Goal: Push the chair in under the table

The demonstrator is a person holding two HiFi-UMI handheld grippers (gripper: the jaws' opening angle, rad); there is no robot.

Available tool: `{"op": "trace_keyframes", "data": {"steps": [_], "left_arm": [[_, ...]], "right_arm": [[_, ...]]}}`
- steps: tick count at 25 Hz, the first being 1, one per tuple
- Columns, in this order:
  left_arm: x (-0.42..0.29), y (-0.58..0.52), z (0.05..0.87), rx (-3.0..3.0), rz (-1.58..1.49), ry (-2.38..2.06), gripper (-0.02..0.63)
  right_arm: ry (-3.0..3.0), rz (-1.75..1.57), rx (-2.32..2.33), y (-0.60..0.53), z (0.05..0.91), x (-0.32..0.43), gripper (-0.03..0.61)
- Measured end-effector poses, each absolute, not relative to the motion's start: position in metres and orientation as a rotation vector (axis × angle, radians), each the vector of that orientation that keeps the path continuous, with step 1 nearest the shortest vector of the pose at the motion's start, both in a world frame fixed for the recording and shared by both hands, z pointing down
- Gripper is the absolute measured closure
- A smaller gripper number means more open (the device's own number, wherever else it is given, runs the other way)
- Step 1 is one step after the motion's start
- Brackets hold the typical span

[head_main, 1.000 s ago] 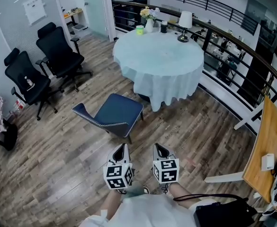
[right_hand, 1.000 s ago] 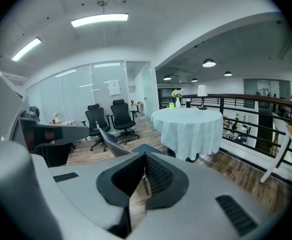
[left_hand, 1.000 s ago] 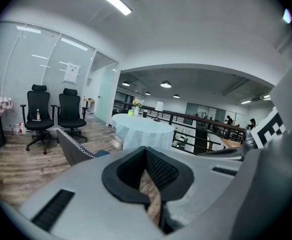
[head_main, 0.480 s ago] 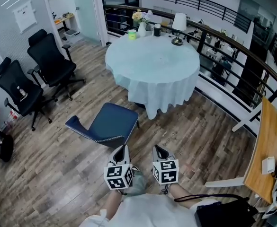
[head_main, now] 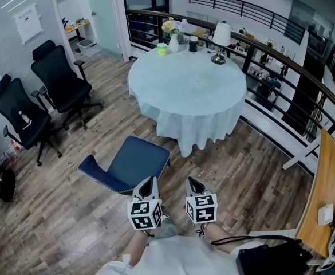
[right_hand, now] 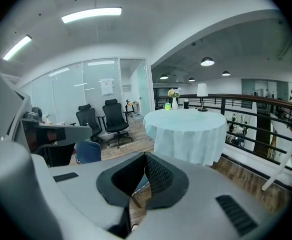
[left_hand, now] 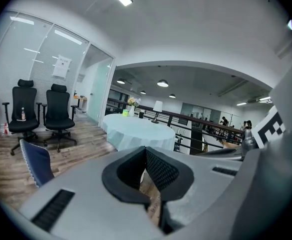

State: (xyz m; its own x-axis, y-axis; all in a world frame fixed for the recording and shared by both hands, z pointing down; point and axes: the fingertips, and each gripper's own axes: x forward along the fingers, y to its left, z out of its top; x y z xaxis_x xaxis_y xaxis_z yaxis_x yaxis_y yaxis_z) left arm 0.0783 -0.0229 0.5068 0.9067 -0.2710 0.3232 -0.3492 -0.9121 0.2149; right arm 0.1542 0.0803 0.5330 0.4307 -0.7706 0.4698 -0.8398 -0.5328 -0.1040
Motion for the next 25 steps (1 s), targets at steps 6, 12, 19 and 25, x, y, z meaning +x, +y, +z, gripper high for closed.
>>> {"op": "trace_keyframes", "data": {"steps": [6, 12, 19, 25], "left_arm": [[0.104, -0.055, 0.510, 2.786, 0.420, -0.479, 0.611], [0.127, -0.083, 0.512, 2.766, 0.416, -0.484, 0.611], [0.155, -0.112, 0.517, 2.750, 0.413, -0.483, 0.611], [0.168, -0.133, 0.520, 2.741, 0.416, -0.489, 0.611]], "right_arm": [[-1.452, 0.715, 2.512, 0.046, 0.534, 0.180, 0.561], [-1.458, 0.719, 2.489, 0.016, 0.533, 0.203, 0.561], [-1.458, 0.722, 2.475, -0.015, 0.536, 0.229, 0.561], [-1.470, 0.736, 2.459, -0.037, 0.539, 0.241, 0.561]]}}
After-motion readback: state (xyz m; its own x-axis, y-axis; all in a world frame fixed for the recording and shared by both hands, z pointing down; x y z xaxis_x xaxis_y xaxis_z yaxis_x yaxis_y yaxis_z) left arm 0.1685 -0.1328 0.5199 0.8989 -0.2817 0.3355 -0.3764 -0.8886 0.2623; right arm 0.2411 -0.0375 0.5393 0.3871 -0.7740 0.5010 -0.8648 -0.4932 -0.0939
